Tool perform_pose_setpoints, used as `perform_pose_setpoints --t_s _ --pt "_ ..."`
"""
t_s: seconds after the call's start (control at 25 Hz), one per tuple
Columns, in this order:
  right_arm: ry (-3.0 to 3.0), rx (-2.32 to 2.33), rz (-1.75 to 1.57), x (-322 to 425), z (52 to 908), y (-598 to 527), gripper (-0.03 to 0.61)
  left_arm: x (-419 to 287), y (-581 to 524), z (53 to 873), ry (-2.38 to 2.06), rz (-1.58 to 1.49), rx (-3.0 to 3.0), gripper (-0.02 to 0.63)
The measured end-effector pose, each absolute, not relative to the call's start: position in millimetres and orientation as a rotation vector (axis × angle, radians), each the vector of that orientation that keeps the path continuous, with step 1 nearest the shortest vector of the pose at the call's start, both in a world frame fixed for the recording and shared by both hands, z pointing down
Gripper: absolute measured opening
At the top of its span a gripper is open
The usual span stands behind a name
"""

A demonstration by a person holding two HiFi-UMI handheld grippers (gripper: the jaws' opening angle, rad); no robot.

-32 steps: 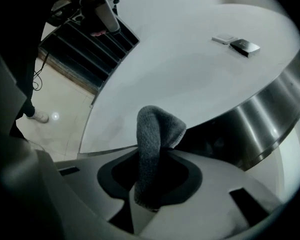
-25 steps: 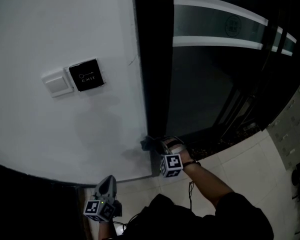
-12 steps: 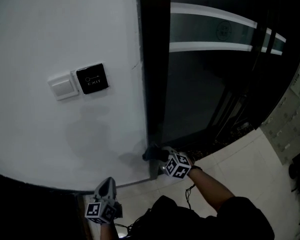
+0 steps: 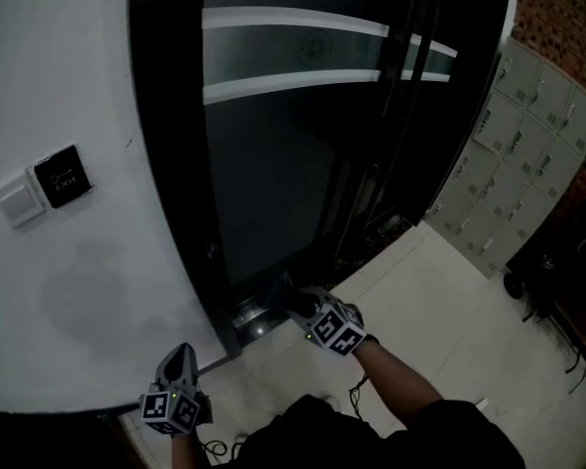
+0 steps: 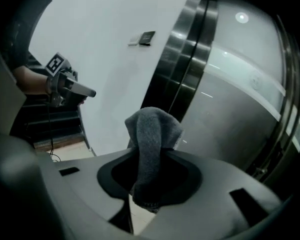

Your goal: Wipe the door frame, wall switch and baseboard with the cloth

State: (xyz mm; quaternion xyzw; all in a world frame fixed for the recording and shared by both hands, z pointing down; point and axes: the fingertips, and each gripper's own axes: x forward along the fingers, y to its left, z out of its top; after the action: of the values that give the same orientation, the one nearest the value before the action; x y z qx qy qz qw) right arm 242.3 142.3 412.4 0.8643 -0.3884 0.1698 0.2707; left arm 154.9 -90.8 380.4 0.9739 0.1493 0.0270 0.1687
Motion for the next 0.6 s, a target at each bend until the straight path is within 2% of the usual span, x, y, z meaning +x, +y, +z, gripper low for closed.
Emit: perform_pose_setpoints --t_s 0.4,0.6 --pt "-0.969 2.804 0.324 261.6 363.9 400.1 0.098 223.3 111.4 356.3 0.387 0.036 2.837 -0.006" --pt "-0.962 2.845 0.269 281.0 362.0 468.4 0.098 263.6 183.1 341.9 0.424 0.001 2.899 -0.006"
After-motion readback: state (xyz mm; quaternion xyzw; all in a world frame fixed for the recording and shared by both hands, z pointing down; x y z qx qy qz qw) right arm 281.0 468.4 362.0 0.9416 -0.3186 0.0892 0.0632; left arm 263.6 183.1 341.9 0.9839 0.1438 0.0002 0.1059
